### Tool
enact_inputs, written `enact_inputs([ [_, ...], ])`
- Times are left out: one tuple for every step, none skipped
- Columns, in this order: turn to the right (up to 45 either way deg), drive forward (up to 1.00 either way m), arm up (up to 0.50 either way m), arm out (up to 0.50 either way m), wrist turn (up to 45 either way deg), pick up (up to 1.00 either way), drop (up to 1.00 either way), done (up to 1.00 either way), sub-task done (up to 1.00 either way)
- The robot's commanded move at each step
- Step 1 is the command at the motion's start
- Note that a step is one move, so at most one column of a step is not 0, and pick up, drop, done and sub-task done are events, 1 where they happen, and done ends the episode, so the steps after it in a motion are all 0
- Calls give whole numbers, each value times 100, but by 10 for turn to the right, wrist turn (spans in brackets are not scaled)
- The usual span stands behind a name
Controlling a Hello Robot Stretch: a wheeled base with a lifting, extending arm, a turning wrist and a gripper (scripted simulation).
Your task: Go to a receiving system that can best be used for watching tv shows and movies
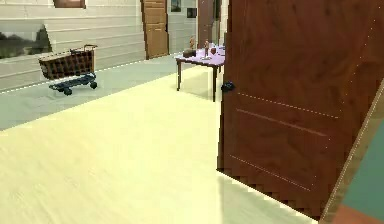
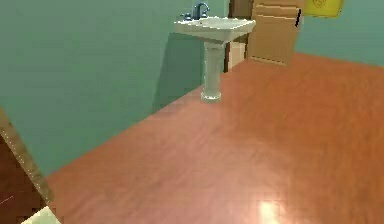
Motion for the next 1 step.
enact_inputs([
  [450,0,0,0,0,0,0,0,0],
])
